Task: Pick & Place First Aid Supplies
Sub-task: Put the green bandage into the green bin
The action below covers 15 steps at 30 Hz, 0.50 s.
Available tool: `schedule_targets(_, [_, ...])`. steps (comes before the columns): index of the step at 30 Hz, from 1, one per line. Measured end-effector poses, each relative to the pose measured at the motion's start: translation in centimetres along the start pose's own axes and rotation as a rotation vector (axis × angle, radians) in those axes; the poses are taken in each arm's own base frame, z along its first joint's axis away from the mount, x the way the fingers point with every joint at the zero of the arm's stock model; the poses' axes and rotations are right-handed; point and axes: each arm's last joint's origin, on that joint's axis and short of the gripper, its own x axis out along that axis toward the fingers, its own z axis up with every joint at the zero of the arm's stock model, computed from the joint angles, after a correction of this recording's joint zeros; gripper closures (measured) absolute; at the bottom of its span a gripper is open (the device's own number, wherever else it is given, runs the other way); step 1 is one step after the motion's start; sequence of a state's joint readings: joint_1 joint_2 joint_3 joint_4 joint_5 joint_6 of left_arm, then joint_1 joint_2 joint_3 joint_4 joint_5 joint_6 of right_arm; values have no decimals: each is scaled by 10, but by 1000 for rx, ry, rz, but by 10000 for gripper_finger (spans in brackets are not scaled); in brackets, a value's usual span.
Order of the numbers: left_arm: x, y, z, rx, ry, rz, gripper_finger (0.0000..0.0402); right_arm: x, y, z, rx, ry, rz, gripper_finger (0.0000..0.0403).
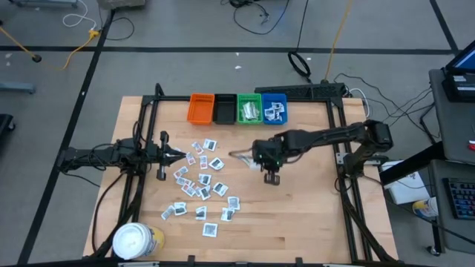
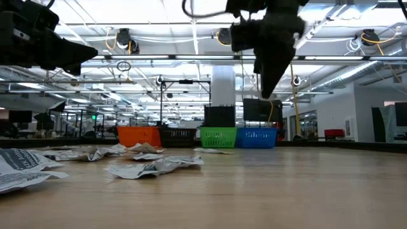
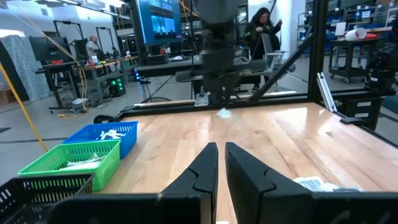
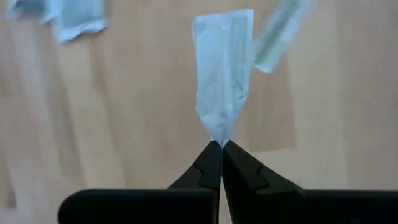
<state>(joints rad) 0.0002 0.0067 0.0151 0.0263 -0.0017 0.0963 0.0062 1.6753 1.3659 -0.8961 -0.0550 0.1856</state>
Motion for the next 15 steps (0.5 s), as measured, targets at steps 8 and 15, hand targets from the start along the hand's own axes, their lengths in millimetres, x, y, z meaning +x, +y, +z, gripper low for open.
schedule_targets(8, [0, 0, 0, 0, 0, 0, 364, -5, -66, 0, 370, 19, -159, 402])
schedule_targets(15, [0, 0, 0, 0, 0, 0, 364, -13, -119, -5, 668, -9, -240, 403])
